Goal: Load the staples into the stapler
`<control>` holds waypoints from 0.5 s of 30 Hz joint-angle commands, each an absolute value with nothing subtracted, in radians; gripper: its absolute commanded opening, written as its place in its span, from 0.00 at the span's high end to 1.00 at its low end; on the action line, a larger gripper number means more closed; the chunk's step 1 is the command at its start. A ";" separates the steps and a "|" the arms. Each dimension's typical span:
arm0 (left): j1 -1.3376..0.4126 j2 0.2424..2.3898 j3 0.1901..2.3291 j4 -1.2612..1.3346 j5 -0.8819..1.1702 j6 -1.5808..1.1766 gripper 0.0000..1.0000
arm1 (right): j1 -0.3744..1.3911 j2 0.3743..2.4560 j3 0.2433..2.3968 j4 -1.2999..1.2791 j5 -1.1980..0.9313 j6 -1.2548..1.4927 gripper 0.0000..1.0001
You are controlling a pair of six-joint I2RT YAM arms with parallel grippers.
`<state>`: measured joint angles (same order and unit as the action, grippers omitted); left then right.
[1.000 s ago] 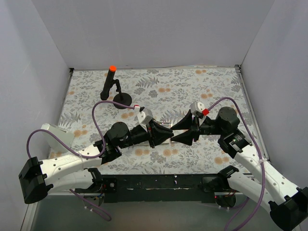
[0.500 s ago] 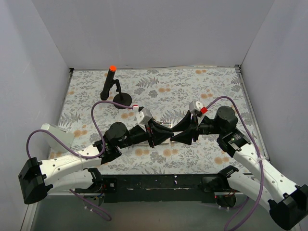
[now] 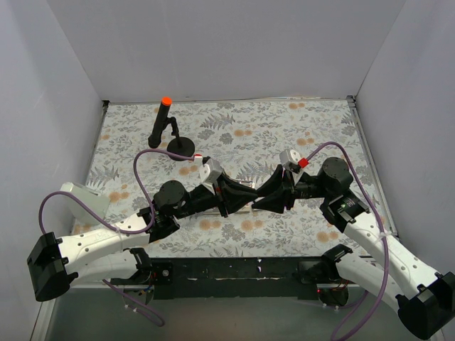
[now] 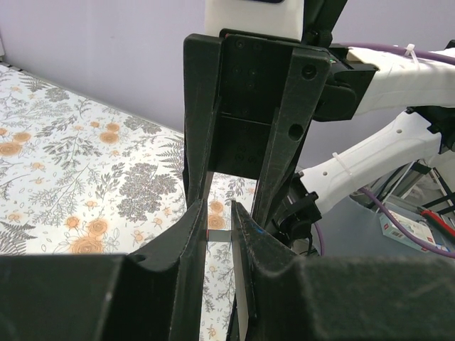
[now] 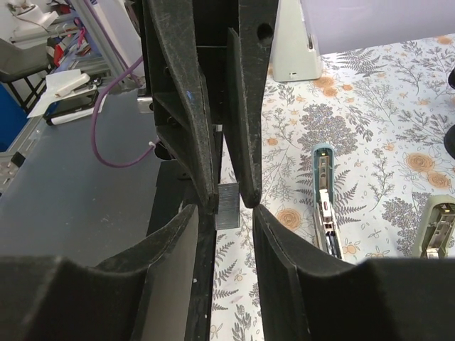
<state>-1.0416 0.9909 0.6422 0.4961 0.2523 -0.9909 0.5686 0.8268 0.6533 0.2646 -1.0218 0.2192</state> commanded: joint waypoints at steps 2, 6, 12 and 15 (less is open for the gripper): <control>-1.035 0.965 0.646 0.517 0.265 -0.979 0.85 | 0.558 0.821 0.646 0.328 -1.048 0.245 0.59; -1.035 0.962 0.641 0.522 0.268 -0.982 0.85 | 0.557 0.821 0.646 0.334 -1.048 0.250 0.65; -1.035 0.962 0.641 0.515 0.278 -0.982 0.84 | 0.555 0.822 0.644 0.339 -1.048 0.258 0.73; -1.037 0.962 0.640 0.515 0.270 -0.983 0.71 | 0.554 0.821 0.644 0.338 -1.043 0.256 0.80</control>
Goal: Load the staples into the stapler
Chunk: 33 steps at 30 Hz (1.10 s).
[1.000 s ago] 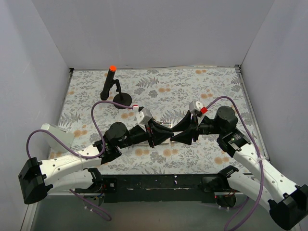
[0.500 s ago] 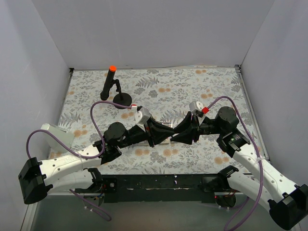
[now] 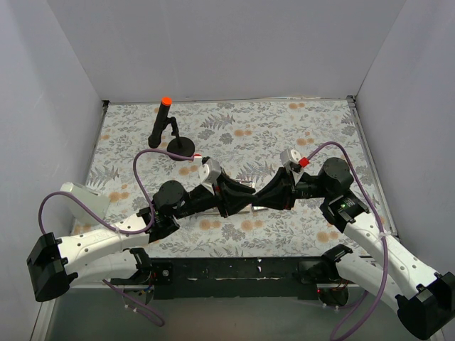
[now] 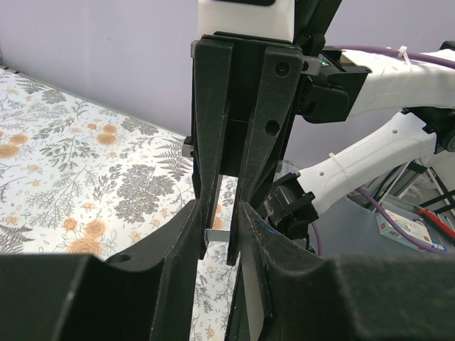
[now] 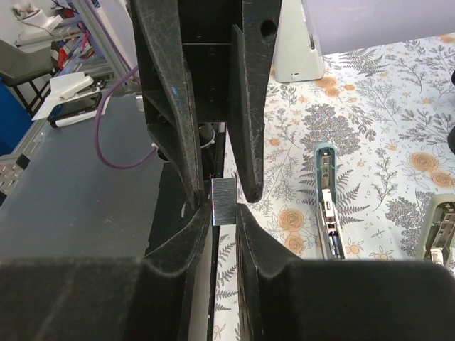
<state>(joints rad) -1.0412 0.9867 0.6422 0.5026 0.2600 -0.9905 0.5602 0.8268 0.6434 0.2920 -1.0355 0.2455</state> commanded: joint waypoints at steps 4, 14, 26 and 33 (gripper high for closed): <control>-1.037 0.953 0.635 0.514 0.244 -0.985 0.58 | 0.552 0.819 0.644 0.316 -1.039 0.235 0.83; -1.034 0.859 0.632 0.454 -0.071 -1.002 0.27 | 0.552 0.867 0.673 0.087 -0.931 0.085 0.86; -1.028 0.562 0.652 0.045 -0.942 -0.818 0.22 | 0.727 1.029 0.667 -0.186 -0.485 -0.052 0.87; -1.026 0.362 0.562 0.069 -1.046 -0.713 0.22 | 0.908 1.201 0.703 -0.268 -0.259 -0.051 0.87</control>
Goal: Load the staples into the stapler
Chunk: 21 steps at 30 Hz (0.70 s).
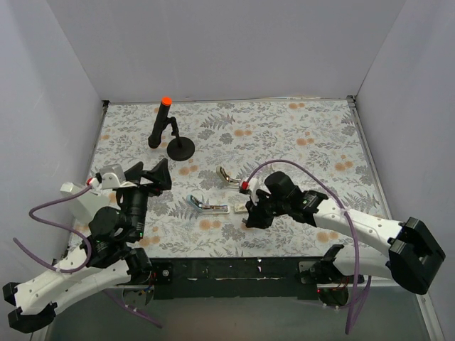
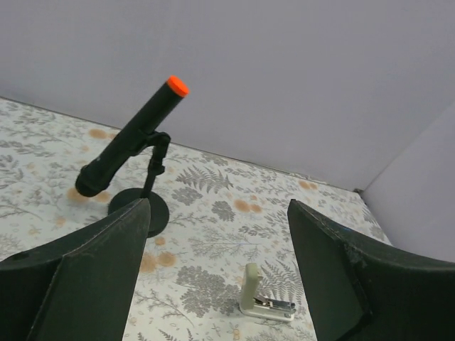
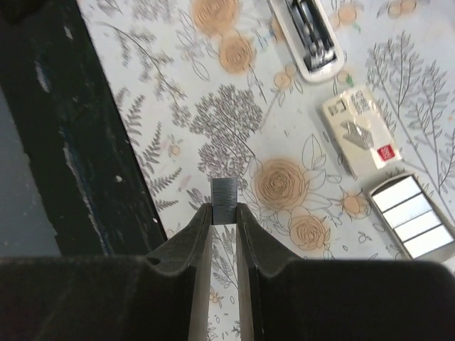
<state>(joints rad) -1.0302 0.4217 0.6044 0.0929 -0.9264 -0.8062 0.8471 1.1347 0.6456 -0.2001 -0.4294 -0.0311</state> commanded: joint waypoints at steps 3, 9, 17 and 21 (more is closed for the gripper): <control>-1.026 0.327 0.542 0.084 -1.055 -0.671 0.22 | 0.952 1.274 0.730 -0.299 -0.172 -0.049 0.87; -1.026 0.325 0.526 0.089 -1.068 -0.637 0.21 | 1.032 1.423 0.795 -0.373 -0.006 -0.029 0.85; -1.026 0.334 0.509 0.110 -1.088 -0.566 0.21 | 1.101 1.520 0.848 -0.406 0.101 -0.008 0.84; -1.026 0.319 0.495 0.120 -1.097 -0.537 0.21 | 1.130 1.554 0.870 -0.446 0.146 -0.008 0.80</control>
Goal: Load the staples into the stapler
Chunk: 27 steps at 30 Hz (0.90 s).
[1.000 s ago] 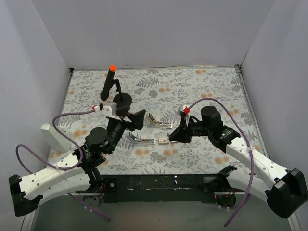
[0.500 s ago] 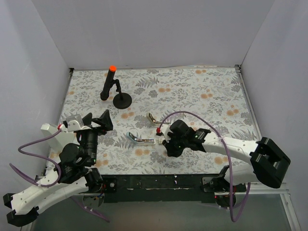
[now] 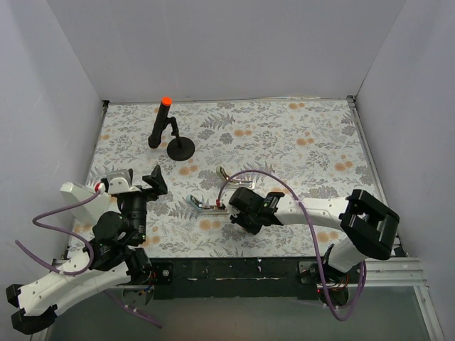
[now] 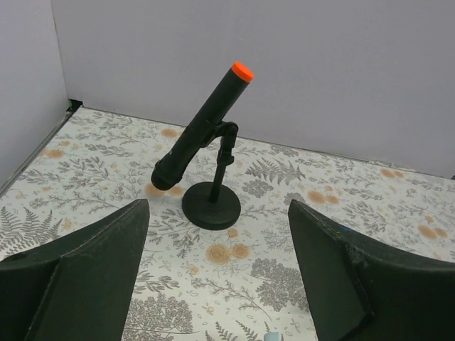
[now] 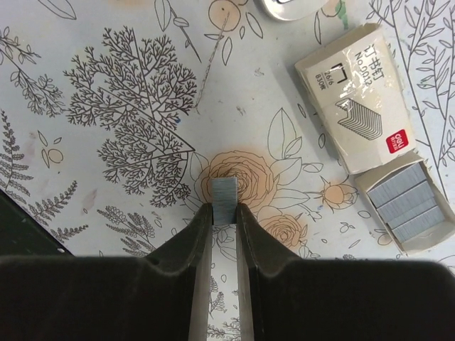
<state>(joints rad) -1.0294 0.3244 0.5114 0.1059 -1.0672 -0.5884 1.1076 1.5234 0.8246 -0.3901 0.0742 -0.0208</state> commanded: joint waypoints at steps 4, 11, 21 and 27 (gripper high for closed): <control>-1.026 0.292 0.492 0.118 -1.097 -0.540 0.21 | 1.141 1.589 0.896 -0.498 0.150 0.014 0.74; -1.026 0.262 0.485 0.130 -1.100 -0.532 0.21 | 1.149 1.626 0.959 -0.566 0.133 0.003 0.62; -1.025 0.275 0.483 0.118 -1.092 -0.546 0.21 | 1.150 1.680 1.055 -0.569 0.123 -0.034 0.56; -1.022 0.276 0.485 0.115 -1.091 -0.549 0.21 | 1.149 1.707 1.071 -0.566 0.123 -0.043 0.58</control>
